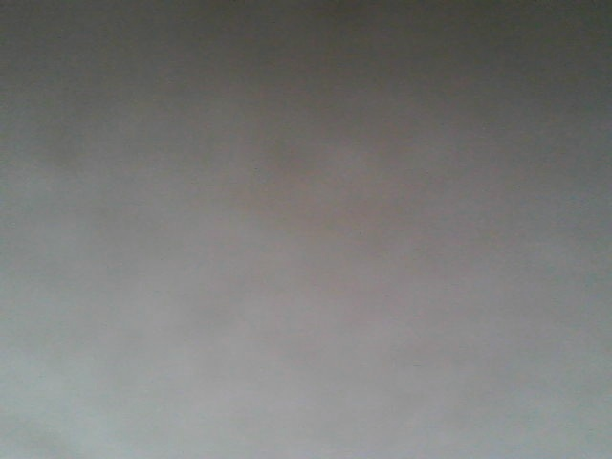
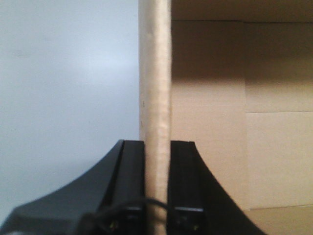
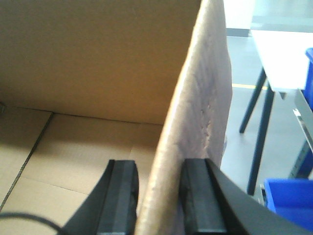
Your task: Grab box from left shelf to table start
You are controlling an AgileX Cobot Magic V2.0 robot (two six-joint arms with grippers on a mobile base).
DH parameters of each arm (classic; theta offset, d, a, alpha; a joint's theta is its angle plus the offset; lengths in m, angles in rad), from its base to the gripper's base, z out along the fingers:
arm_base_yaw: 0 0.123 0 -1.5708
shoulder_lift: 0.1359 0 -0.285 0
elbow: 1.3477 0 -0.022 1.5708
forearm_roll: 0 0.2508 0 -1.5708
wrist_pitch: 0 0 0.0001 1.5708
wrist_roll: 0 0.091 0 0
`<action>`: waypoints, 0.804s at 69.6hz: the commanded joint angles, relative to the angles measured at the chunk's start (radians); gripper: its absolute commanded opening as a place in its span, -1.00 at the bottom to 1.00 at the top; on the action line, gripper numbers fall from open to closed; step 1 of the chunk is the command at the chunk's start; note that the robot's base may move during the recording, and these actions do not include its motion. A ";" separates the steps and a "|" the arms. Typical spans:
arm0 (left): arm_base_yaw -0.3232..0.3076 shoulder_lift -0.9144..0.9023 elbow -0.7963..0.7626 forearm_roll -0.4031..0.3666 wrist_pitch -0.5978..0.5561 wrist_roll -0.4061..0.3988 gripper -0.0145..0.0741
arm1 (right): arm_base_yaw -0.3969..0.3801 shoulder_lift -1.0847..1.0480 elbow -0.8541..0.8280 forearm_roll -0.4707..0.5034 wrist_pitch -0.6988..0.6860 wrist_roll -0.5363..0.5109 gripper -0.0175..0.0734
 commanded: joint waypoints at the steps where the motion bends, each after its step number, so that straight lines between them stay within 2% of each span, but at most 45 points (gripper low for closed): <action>1: -0.002 0.014 -0.016 -0.038 0.098 0.011 -0.90 | 0.002 0.012 -0.030 -0.014 -0.097 -0.018 -0.49; 12: -0.002 0.014 -0.016 -0.075 0.098 0.011 -0.90 | 0.002 0.012 -0.030 -0.014 -0.097 -0.018 -0.49; 56: -0.002 0.014 -0.016 -0.080 0.098 0.011 -0.90 | 0.002 0.012 -0.030 -0.014 -0.097 -0.018 -0.49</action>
